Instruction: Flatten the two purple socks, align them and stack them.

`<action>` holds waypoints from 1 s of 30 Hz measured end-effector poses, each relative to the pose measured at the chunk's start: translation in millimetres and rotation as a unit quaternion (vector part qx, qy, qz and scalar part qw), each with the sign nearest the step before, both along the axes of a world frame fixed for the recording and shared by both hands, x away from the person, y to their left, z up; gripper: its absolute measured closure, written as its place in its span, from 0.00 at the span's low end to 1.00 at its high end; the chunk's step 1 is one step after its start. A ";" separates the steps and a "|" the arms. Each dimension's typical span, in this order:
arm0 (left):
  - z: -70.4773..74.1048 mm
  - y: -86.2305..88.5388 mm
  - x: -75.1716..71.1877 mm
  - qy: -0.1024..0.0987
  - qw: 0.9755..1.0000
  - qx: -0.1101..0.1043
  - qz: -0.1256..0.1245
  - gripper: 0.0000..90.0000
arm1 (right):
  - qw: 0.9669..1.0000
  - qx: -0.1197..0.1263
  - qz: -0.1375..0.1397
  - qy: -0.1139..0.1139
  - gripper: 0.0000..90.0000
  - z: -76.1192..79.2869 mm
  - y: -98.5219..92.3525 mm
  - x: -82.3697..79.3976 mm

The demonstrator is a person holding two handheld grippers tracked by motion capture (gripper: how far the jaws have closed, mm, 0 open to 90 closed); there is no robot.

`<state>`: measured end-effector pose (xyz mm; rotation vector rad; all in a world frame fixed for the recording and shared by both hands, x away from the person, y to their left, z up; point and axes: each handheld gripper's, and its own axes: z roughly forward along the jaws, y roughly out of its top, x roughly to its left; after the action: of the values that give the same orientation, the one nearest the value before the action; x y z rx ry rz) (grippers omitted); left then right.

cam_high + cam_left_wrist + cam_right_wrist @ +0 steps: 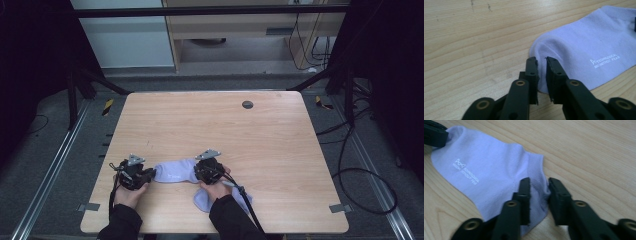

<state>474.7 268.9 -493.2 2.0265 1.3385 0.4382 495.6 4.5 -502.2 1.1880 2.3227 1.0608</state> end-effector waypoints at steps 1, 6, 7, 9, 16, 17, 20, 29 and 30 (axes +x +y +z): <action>0.4 -0.8 -0.3 0.001 1.000 -0.001 0.000 0.94 | 1.000 0.000 -0.001 0.002 0.91 0.4 0.3 -0.5; 8.9 -5.4 -2.9 -0.012 1.000 -0.015 -0.004 0.97 | 1.000 0.022 -0.008 0.001 0.95 6.8 -3.4 -4.2; 13.6 -6.5 -3.5 -0.020 1.000 -0.020 -0.002 0.97 | 1.000 0.025 -0.007 0.000 0.95 9.2 -5.2 -4.8; 24.7 -10.8 -4.5 -0.029 0.999 -0.037 -0.004 0.97 | 0.999 0.035 -0.006 -0.005 0.95 17.0 -10.1 -7.0; 51.5 -43.3 -6.2 -0.045 0.998 -0.042 -0.033 0.97 | 0.998 0.055 -0.011 -0.019 0.95 45.5 -37.8 -16.0; 54.8 -48.3 -5.9 -0.045 0.997 -0.045 -0.036 0.97 | 0.998 0.055 -0.011 -0.018 0.95 48.6 -43.1 -18.0; 62.9 -61.5 -7.1 -0.051 0.996 -0.056 -0.042 0.97 | 0.998 0.050 -0.011 -0.025 0.95 57.1 -59.8 -24.6; 64.3 -96.6 -25.8 -0.050 0.992 -0.093 -0.074 0.97 | 0.998 0.054 -0.019 -0.027 0.95 65.8 -101.7 -45.0; 63.1 -100.3 -27.8 -0.051 0.991 -0.093 -0.077 0.97 | 0.998 0.055 -0.018 -0.024 0.95 65.5 -104.5 -47.6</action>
<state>446.9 168.6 -430.1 1.9095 1.1106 0.3296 448.0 -100.0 -436.7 1.2246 2.2231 1.2049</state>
